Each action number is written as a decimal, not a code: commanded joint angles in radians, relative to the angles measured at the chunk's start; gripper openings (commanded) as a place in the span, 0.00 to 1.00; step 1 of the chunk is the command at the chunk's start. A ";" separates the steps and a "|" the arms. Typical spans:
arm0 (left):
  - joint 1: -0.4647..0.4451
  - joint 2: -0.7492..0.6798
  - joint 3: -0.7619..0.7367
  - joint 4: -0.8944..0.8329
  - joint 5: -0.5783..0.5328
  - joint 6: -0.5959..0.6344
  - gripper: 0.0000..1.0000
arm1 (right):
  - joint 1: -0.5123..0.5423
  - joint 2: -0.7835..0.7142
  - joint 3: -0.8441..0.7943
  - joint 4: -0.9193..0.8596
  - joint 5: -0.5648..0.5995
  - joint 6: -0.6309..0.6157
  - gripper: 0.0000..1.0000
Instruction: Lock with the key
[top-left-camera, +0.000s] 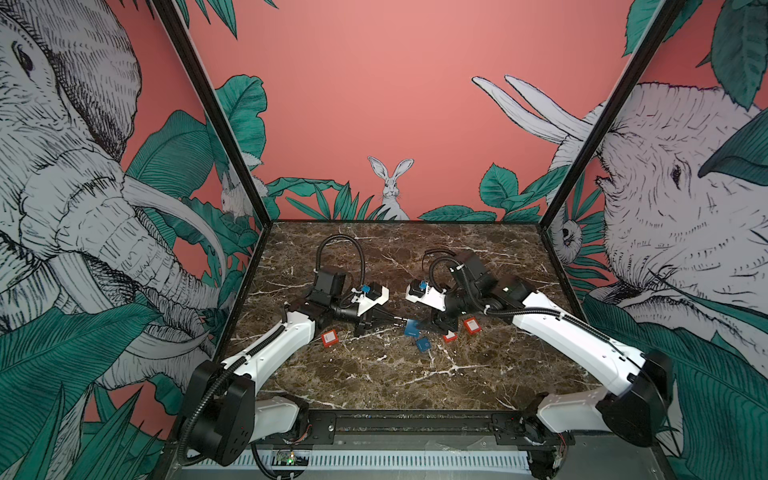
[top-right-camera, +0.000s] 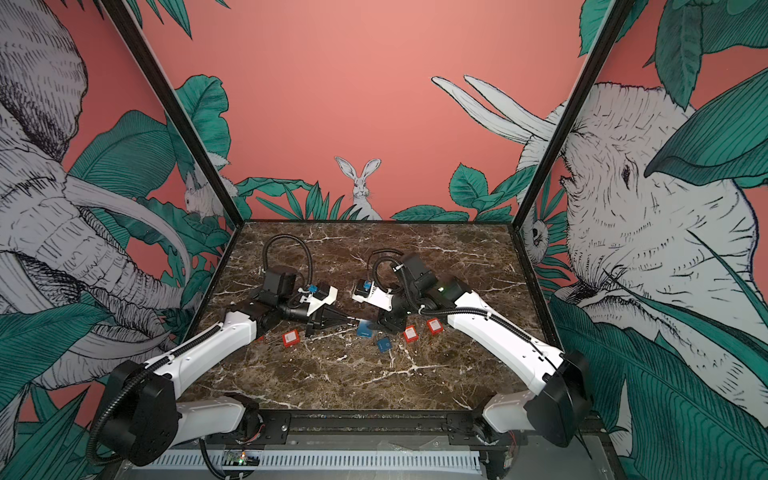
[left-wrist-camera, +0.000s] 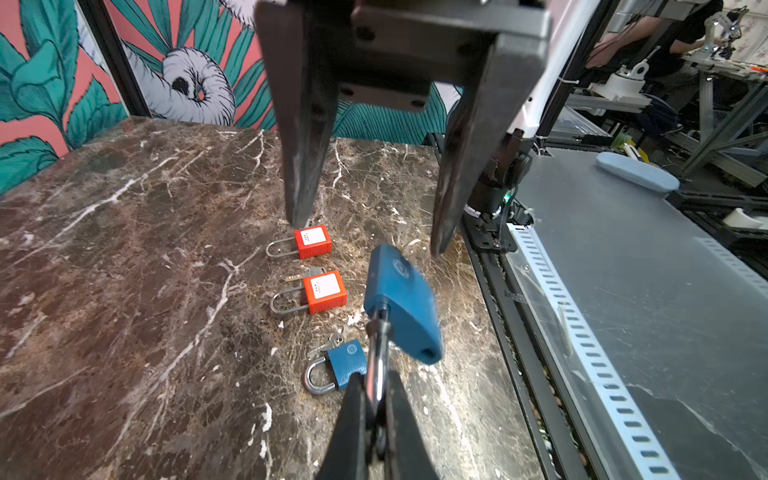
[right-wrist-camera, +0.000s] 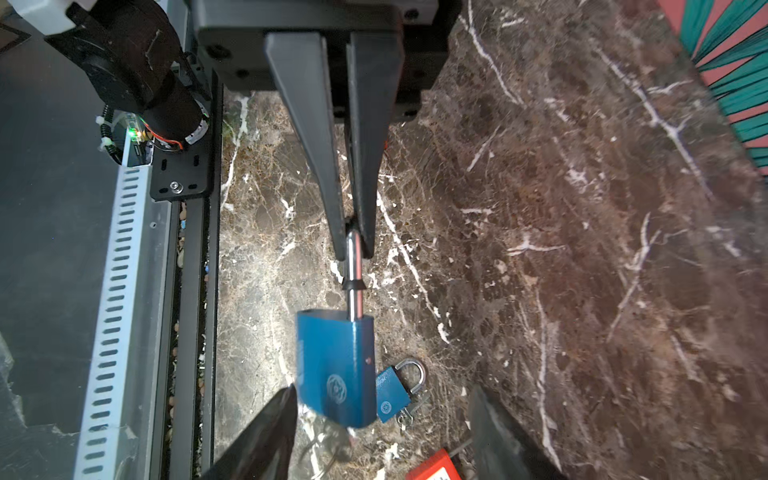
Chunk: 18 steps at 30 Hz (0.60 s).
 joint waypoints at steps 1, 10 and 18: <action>-0.008 -0.044 -0.013 0.162 0.003 -0.056 0.00 | -0.004 -0.039 -0.019 -0.032 0.019 -0.044 0.63; -0.037 -0.045 -0.011 0.248 0.010 -0.068 0.00 | -0.004 0.008 -0.002 -0.040 -0.011 -0.027 0.50; -0.058 -0.062 -0.018 0.297 0.000 -0.086 0.00 | -0.004 0.029 -0.004 -0.039 -0.036 -0.029 0.35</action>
